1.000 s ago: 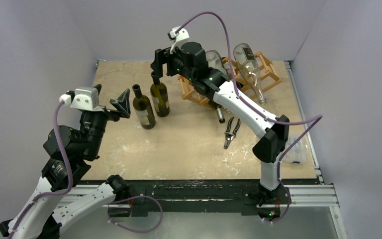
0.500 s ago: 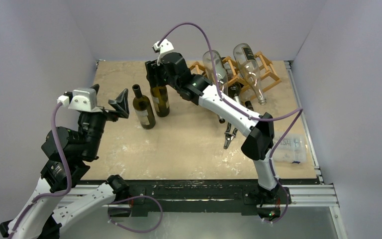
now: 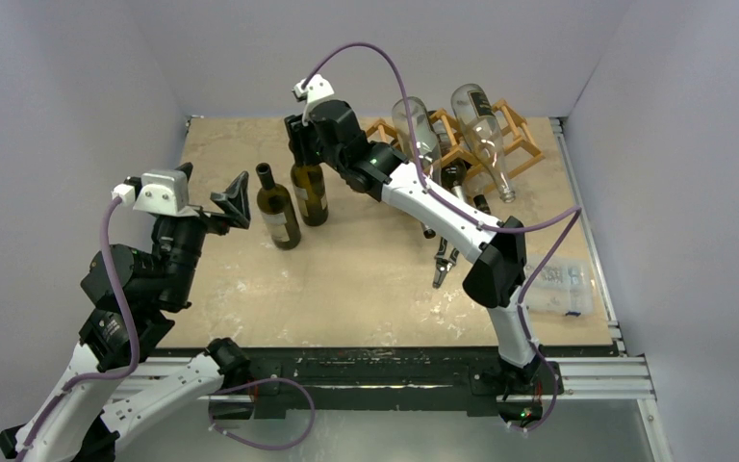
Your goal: Put the wine bottle on the wine rack
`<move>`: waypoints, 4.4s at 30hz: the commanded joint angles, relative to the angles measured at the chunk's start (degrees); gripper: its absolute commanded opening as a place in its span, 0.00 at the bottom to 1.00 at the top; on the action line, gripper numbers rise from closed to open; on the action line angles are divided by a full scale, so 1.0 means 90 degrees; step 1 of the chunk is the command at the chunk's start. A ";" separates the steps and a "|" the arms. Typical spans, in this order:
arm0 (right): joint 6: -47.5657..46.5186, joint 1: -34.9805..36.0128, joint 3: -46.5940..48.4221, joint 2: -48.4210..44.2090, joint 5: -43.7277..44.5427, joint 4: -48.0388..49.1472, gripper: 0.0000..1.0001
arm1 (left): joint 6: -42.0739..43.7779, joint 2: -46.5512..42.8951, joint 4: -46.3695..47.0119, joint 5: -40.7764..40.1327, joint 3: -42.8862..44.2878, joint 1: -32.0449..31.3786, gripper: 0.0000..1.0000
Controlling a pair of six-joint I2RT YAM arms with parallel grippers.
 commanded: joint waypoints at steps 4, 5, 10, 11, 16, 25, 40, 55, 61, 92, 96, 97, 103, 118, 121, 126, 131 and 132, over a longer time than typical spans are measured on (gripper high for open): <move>-0.0196 0.0026 0.0245 0.0010 0.0081 0.0093 0.50 | 0.0004 0.0073 0.0187 0.0036 0.0033 0.0047 0.89; -0.0207 0.0026 0.0251 0.0022 0.0068 0.0072 0.51 | -0.0001 0.0067 0.0186 0.0050 0.0034 0.0046 0.89; -0.0343 0.0023 0.0279 0.0062 0.0036 -0.0032 0.42 | 0.0035 0.0112 0.0218 -0.0036 0.0033 0.0040 0.89; -0.0369 0.0026 0.0263 0.0045 0.0053 -0.0028 0.38 | 0.0007 0.0098 0.0195 0.0023 0.0034 0.0045 0.89; -0.0397 0.0019 0.0089 -0.0134 0.0015 0.0042 0.22 | 0.0007 0.0139 0.0201 0.0032 0.0035 0.0039 0.89; -0.0679 0.0026 -0.1499 -0.1346 0.0406 0.0483 0.00 | -0.0047 0.0126 0.0165 0.0098 0.0051 0.0045 0.88; -0.0857 0.0173 -0.4593 -0.3559 -0.0077 0.0774 0.00 | -0.0176 0.0141 0.0061 0.0155 0.0106 0.0045 0.86; -0.0670 0.0563 -0.7001 -0.5288 0.0029 0.0583 0.00 | -0.0484 0.0137 -0.0122 0.0331 0.0193 0.0047 0.86; -0.0291 0.0607 -0.7750 -0.5616 -0.0146 0.0757 0.00 | -0.0525 0.0191 -0.0157 0.0310 0.0209 0.0043 0.85; 0.1549 0.1530 -0.9438 -0.4036 0.1001 0.2807 0.50 | -0.0465 0.0252 -0.0139 0.0264 0.0196 0.0047 0.84; 0.1359 0.1530 -0.9158 -0.3666 0.1033 0.2843 0.69 | -0.0432 0.0327 -0.0092 0.0219 0.0171 0.0047 0.85; 0.1346 0.1530 -0.9120 -0.3598 0.1023 0.2905 0.72 | -0.0437 0.0342 -0.0102 0.0226 0.0180 0.0044 0.85; 0.0986 0.1520 -0.8781 -0.3095 0.1245 0.3141 0.75 | -0.0407 0.0363 -0.0129 0.0211 0.0202 0.0047 0.84; 0.0265 0.1449 -0.8111 -0.1945 0.1795 0.4009 0.65 | -0.0410 0.0335 -0.0135 0.0269 0.0193 0.0044 0.85; 0.0211 0.1413 -0.7920 -0.1732 0.1848 0.4023 0.65 | -0.0377 0.0326 -0.0079 0.0216 0.0170 0.0042 0.85; 0.0201 0.1393 -0.7756 -0.1660 0.1853 0.3924 0.52 | -0.0373 0.0308 -0.0100 0.0251 0.0174 0.0041 0.84; 0.0298 0.1393 -0.7924 -0.2130 0.1960 0.3759 0.39 | -0.0313 0.0339 -0.0085 0.0222 0.0190 0.0042 0.84; 0.0332 0.1393 -0.7972 -0.2227 0.1969 0.3723 0.37 | -0.0310 0.0318 -0.0084 0.0238 0.0177 0.0043 0.84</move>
